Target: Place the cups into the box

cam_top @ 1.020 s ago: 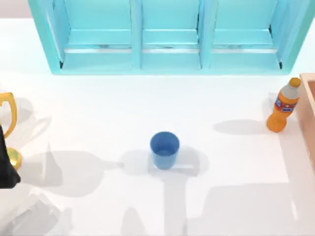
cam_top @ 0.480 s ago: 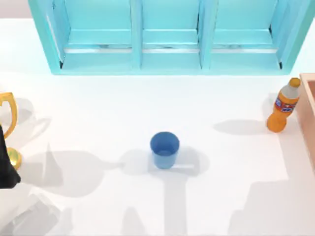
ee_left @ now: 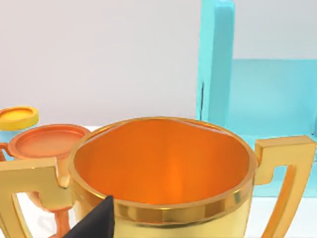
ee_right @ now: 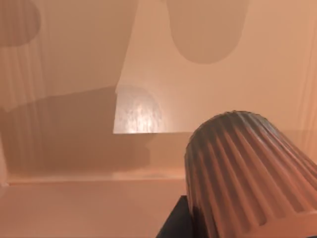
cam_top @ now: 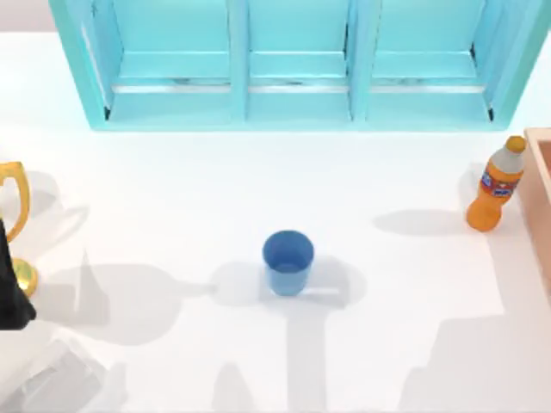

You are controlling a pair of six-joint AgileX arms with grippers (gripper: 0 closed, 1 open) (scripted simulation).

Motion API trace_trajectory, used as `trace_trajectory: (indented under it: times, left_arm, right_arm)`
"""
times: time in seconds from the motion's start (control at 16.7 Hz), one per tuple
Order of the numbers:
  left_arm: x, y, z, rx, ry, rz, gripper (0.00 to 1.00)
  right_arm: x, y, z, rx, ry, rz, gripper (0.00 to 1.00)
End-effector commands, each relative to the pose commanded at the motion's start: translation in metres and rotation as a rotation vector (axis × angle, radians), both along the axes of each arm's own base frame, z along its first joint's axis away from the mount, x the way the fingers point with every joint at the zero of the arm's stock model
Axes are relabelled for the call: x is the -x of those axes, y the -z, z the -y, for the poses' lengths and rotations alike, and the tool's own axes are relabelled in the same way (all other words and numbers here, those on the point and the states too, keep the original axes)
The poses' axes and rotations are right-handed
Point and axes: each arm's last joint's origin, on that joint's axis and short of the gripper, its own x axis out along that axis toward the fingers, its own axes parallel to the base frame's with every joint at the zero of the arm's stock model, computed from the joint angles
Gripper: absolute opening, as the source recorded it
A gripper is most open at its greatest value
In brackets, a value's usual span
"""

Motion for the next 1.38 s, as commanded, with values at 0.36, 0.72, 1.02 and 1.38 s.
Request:
trace_trajectory:
  times: [0.36,0.72,1.02,1.38]
  left_arm:
    - [0.0,0.0,0.0,0.0,0.0,0.0,1.0]
    - [0.0,0.0,0.0,0.0,0.0,0.0,1.0]
    - [0.0,0.0,0.0,0.0,0.0,0.0,1.0]
    - [0.0,0.0,0.0,0.0,0.0,0.0,1.0]
  right_arm:
    - [0.0,0.0,0.0,0.0,0.0,0.0,0.83]
    - [0.0,0.0,0.0,0.0,0.0,0.0,1.0]
    - [0.0,0.0,0.0,0.0,-0.001,0.0,1.0]
    - [-0.006,-0.039,0.002,-0.006,-0.003,-0.014,1.0]
